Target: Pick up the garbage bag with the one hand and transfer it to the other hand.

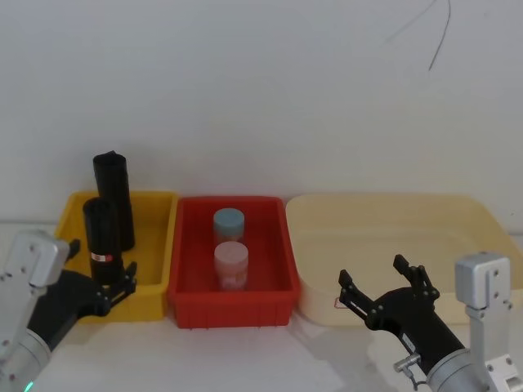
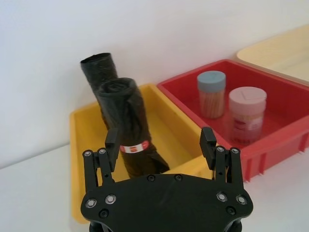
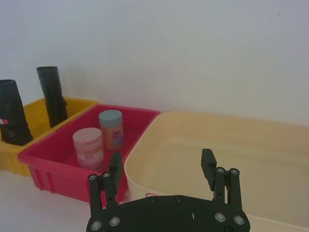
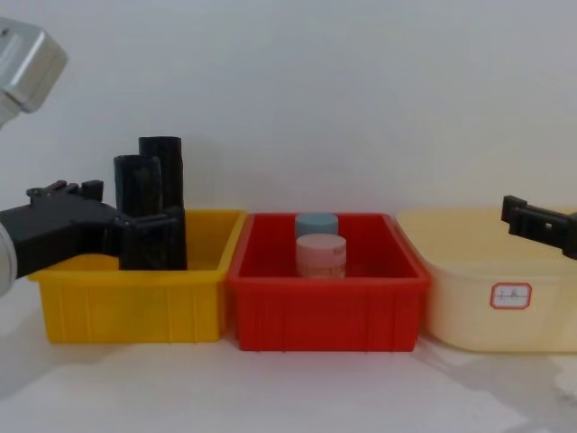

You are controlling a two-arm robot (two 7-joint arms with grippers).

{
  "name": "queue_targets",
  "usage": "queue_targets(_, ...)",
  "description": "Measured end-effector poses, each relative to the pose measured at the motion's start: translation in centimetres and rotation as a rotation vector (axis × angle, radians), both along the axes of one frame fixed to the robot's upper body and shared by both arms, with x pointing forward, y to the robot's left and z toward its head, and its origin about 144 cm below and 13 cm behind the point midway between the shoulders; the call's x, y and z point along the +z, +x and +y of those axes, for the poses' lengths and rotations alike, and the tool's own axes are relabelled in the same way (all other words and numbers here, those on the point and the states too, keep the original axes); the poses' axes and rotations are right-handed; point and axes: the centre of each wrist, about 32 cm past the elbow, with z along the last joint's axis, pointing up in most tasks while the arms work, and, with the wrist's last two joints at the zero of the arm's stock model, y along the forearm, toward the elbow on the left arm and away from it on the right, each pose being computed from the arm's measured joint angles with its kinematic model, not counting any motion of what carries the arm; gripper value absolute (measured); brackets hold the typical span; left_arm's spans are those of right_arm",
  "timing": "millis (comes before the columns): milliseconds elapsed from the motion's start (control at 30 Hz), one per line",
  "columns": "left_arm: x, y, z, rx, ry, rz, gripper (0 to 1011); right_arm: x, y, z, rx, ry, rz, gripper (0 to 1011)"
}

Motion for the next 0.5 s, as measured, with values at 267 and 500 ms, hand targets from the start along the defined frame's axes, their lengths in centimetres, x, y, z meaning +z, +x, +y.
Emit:
queue_targets(267,0.5,1.3,0.6,0.027,-0.024,0.017,1002,0.0,0.0,0.0,0.0,0.0,0.0,1000)
queue_targets(500,0.5,2.3,0.7,0.05,-0.038,0.034,1002,0.0,0.0,0.0,0.0,0.0,0.0,999)
